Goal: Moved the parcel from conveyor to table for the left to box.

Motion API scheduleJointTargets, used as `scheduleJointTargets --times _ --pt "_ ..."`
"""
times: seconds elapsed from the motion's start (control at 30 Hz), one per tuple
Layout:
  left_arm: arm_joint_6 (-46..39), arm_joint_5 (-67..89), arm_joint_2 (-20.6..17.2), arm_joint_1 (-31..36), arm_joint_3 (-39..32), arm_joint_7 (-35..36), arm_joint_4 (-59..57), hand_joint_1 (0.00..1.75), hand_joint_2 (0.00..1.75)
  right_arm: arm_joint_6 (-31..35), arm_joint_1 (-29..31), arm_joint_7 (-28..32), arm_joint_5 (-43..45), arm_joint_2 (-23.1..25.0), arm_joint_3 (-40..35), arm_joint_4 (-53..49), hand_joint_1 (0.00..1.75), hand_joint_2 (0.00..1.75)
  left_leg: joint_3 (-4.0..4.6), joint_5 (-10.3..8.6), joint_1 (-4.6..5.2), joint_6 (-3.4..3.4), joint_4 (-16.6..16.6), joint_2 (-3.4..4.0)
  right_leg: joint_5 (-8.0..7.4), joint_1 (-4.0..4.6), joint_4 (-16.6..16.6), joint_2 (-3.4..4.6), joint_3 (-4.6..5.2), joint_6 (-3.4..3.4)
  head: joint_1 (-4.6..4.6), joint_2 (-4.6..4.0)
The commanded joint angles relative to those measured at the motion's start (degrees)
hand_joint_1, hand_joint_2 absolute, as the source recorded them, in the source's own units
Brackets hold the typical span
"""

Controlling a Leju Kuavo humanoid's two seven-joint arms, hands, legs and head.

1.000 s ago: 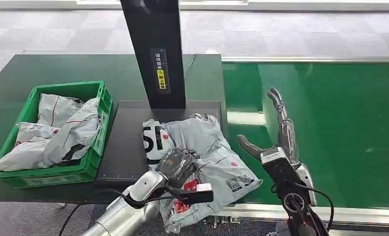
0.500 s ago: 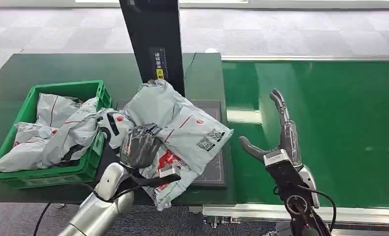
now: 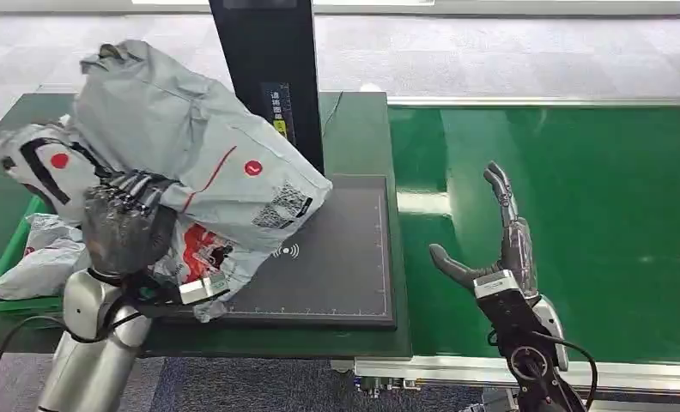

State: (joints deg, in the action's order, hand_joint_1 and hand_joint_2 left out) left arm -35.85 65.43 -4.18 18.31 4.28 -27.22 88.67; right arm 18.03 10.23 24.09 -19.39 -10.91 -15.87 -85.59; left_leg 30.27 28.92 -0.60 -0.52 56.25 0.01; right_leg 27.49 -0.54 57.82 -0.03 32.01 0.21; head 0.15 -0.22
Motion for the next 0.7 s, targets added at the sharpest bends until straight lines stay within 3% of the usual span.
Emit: scheduleJointTargets --times 0.03,0.1,0.2,0.27,0.37,0.47,0.57,0.7 --pt "-4.15 7.94 -0.28 9.07 -14.27 7.82 -3.37 1.75 1.75 -0.03 2.14 0.03 0.32 -0.51 -1.17 1.93 0.00 1.75 0.26 -0.10 -0.07 -0.01 0.08 0.09 -0.15 0.08 0.02 0.08 0.27 -0.05 -0.02 0.00" --pt "-4.15 8.59 -2.52 12.55 -12.42 11.08 -7.63 1.75 1.75 -0.02 3.01 0.02 0.27 -0.42 -1.34 2.49 0.00 1.75 0.19 -0.10 -0.03 -0.01 0.06 -0.08 -0.08 0.04 0.04 -0.08 0.17 -0.03 -0.02 0.00" --pt "-4.15 9.86 -3.02 13.02 -11.98 13.03 -9.24 1.75 1.75 -0.01 3.12 0.02 0.27 -0.37 -1.41 2.52 0.00 1.75 0.16 -0.18 -0.04 -0.03 0.01 -0.07 -0.11 0.04 -0.01 -0.08 0.11 -0.02 0.00 0.00" --pt "-2.04 12.97 -7.54 15.91 -8.30 22.71 -16.06 1.75 1.75 0.40 3.23 -0.28 -0.26 0.17 -1.40 2.24 0.00 1.75 0.06 -0.15 -0.02 -0.05 0.00 -0.01 -0.09 0.02 0.02 -0.01 0.03 -0.05 -0.02 0.00" --pt "2.04 17.62 -10.33 19.62 -8.16 29.78 -24.73 1.75 1.75 0.54 3.63 -0.91 -0.68 -0.16 -1.63 1.68 0.00 1.75 0.12 -0.22 -0.02 -0.06 -0.03 -0.07 -0.14 0.03 0.00 -0.08 0.08 -0.09 0.00 0.00" --pt "1.38 17.46 -10.59 20.17 -7.97 29.79 -25.96 1.75 1.75 0.55 3.65 -0.98 -0.68 -0.18 -1.61 1.64 0.00 1.75 0.11 -0.24 -0.03 -0.08 -0.05 -0.05 -0.16 0.04 0.00 -0.05 0.12 -0.11 -0.02 0.00" --pt "17.13 24.35 -11.69 29.14 -4.76 38.10 -41.87 1.75 1.75 1.02 3.49 -1.92 -0.70 -1.02 -1.28 1.43 0.00 1.75 0.11 -0.15 -0.03 -0.06 0.05 -0.13 -0.06 0.04 0.06 -0.12 0.09 -0.07 -0.04 -0.02" --pt "32.68 22.52 -12.99 38.91 -2.42 37.89 -61.80 1.75 1.75 0.57 3.45 -2.49 -1.36 -0.70 -0.96 1.83 0.00 1.75 0.21 -0.26 -0.05 -0.06 0.05 -0.24 -0.13 0.06 0.05 -0.25 0.14 -0.08 -0.02 0.00"
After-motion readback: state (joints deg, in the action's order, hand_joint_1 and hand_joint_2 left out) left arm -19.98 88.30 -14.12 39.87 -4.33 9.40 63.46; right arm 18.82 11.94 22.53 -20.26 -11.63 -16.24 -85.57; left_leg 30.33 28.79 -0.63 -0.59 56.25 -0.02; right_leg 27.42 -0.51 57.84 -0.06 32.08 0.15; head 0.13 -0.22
